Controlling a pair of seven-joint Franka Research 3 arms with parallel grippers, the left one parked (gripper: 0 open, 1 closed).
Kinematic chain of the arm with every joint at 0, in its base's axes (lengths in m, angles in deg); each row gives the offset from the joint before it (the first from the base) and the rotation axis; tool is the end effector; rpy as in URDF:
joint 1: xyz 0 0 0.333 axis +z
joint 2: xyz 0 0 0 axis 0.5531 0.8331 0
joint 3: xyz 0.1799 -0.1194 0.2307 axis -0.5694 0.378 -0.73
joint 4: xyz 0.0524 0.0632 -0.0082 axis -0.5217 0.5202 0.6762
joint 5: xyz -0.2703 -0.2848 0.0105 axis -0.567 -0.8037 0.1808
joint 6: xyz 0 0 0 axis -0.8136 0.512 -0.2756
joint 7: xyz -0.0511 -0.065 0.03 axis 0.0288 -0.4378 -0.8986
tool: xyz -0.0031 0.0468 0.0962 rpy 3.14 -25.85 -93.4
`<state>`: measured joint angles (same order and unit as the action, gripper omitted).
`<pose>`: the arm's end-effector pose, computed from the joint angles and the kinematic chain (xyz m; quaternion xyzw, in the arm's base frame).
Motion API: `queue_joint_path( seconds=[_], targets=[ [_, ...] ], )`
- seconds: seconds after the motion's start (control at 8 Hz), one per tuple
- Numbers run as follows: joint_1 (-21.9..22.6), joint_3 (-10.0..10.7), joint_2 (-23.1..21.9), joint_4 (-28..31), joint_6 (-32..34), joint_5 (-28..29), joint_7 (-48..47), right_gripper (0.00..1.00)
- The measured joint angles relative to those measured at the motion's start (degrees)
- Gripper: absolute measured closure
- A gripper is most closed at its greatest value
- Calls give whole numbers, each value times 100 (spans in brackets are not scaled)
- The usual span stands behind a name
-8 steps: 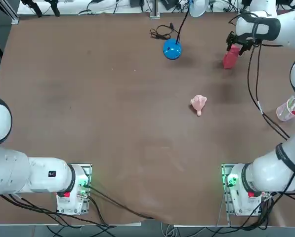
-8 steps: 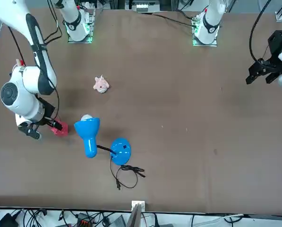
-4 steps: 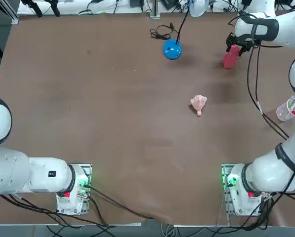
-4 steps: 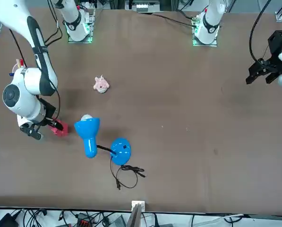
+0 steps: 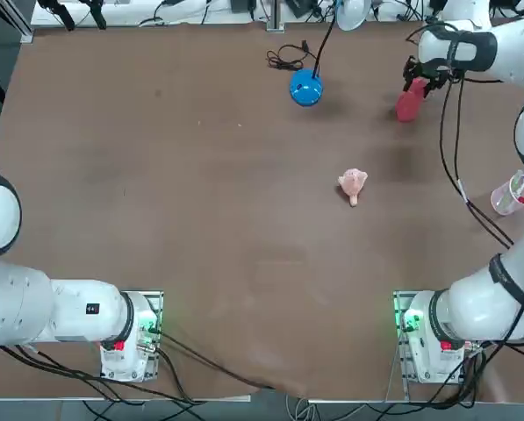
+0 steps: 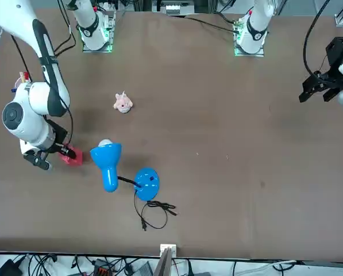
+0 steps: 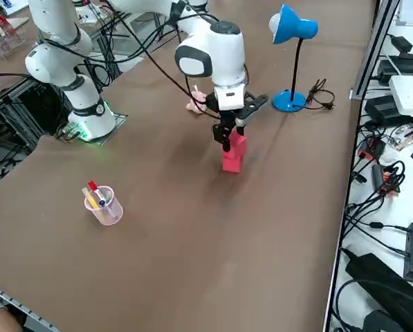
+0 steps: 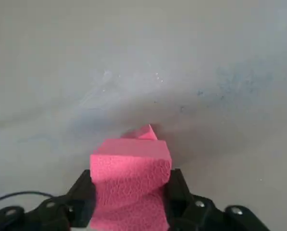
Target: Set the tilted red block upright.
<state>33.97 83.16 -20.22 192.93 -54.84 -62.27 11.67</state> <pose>0.6310 -0.0118 0.2916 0.9844 -0.1735 0.0257 0.0171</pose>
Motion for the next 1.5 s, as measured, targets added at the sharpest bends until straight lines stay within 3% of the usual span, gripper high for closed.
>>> queue_joint_path(
  seconds=[0.38,0.62,1.0,1.5],
  targets=[
    [4,-11,-200,-412,943,-3,810,31],
    [17,-58,-268,-514,1224,-2,1449,31],
    [2,-69,-209,-509,1143,3,2549,31],
    [-16,-68,-35,-470,541,4,2935,31]
  ],
)
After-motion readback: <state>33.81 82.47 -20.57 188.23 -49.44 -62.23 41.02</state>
